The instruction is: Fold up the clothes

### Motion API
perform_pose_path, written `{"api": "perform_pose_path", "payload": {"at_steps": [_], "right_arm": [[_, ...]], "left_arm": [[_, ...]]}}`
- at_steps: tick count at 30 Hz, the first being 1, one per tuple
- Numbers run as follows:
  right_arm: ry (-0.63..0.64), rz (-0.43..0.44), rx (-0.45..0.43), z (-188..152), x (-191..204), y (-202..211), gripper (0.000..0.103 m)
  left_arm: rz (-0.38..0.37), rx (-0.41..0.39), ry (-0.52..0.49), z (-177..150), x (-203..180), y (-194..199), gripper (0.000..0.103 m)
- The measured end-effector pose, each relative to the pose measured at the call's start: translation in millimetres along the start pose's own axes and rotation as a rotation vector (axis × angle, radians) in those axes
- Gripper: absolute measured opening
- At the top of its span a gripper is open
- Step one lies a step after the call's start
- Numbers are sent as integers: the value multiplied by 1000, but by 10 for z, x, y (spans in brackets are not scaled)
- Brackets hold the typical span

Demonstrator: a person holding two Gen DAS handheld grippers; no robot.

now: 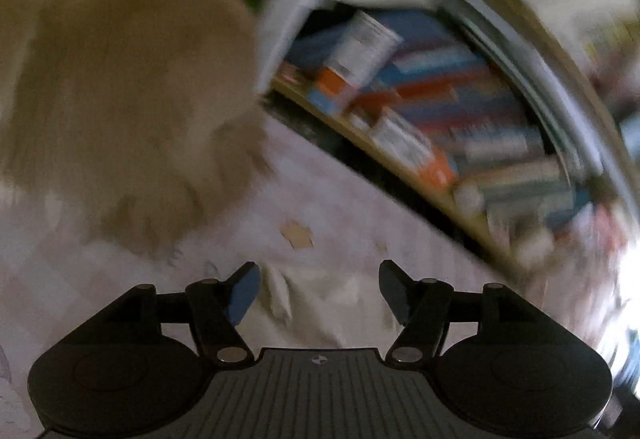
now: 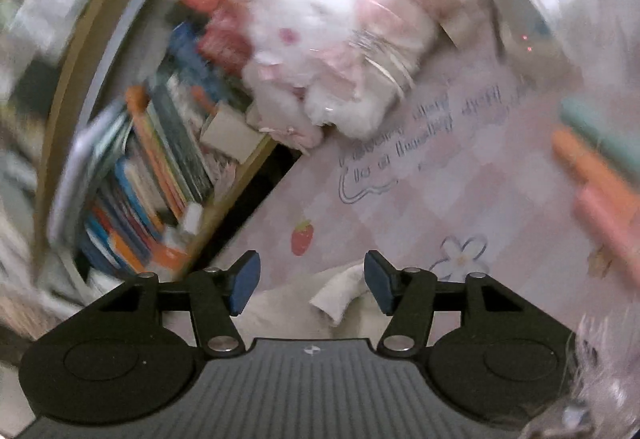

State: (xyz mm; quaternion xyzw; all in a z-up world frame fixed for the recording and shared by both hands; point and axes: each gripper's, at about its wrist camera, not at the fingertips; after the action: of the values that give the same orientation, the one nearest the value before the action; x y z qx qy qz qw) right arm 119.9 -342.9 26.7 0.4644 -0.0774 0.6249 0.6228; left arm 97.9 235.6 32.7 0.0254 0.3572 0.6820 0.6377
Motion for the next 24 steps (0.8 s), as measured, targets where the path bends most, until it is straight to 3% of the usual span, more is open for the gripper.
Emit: {"api": "perform_pose_path", "payload": {"at_steps": [5, 8, 13, 17, 24], "right_arm": [[450, -67, 16, -410, 480, 66, 62], [597, -77, 27, -696, 650, 51, 62], [712, -58, 41, -1124, 805, 12, 65], [748, -55, 49, -1357, 867, -59, 68], [818, -80, 98, -1599, 813, -170, 72]], "left_arm": [[-6, 76, -300, -599, -555, -34, 67], [-27, 90, -433, -840, -856, -41, 67], [-109, 143, -537, -1161, -1185, -88, 66], [-99, 137, -631, -1333, -1350, -152, 66], [-75, 154, -659, -1432, -1391, -234, 66]]}}
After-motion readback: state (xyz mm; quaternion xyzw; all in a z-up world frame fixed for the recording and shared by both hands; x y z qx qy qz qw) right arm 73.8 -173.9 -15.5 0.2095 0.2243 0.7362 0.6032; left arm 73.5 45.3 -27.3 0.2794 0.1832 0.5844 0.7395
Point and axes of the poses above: each gripper's, at about its wrist camera, not at the fingertips, and y roughly against the way its jaws point, x to its left, z to its top, and after that the axes turned 10 degrees about -x, right-handed
